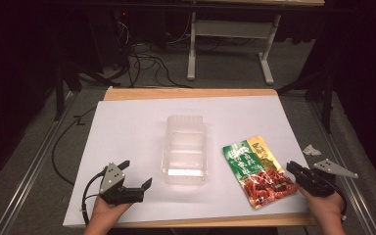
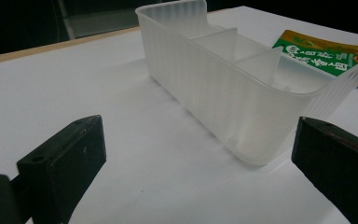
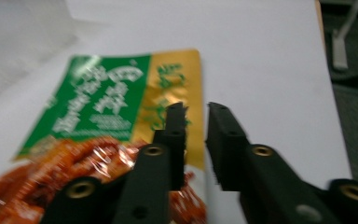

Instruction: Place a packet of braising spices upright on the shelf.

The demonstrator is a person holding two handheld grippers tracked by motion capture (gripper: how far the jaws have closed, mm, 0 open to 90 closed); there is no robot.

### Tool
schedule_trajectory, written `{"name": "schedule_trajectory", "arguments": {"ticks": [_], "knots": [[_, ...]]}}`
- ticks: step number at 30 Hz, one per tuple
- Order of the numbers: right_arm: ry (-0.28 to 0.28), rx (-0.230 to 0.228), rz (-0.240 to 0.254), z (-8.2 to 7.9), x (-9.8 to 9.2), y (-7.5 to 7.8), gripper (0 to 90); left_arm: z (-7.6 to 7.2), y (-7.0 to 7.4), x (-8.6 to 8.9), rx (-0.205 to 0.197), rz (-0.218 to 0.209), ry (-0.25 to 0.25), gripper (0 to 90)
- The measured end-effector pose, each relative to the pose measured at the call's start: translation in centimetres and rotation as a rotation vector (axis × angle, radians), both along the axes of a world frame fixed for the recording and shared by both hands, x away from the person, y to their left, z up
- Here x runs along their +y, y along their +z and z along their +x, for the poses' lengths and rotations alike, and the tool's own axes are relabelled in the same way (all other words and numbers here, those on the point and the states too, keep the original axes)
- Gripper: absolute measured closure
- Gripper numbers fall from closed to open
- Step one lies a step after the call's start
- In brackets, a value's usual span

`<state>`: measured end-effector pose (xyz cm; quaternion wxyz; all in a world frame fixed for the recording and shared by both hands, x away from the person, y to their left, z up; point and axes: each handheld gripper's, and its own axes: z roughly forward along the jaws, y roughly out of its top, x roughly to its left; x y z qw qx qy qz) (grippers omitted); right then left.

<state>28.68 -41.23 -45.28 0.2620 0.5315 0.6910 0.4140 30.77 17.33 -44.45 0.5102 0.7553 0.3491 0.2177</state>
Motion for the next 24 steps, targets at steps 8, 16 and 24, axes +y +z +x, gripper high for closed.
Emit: {"name": "schedule_trajectory", "arguments": {"ticks": [8, 16, 24], "knots": [[-0.033, 0.178, -0.091, 0.0, -0.9, -1.8, 90.0, 0.5, 0.0, -0.7, -0.002, 0.007, -0.024, 4.0], [-0.001, 0.198, -0.1, -0.1, -0.3, -1.9, 90.0, 0.5, 0.0, -0.7, -0.003, 0.007, -0.03, 4.4], [0.026, 0.206, -0.078, -0.2, -0.1, -1.8, 90.0, 0.5, -0.1, -0.8, -0.002, 0.011, -0.036, 4.9]]}}
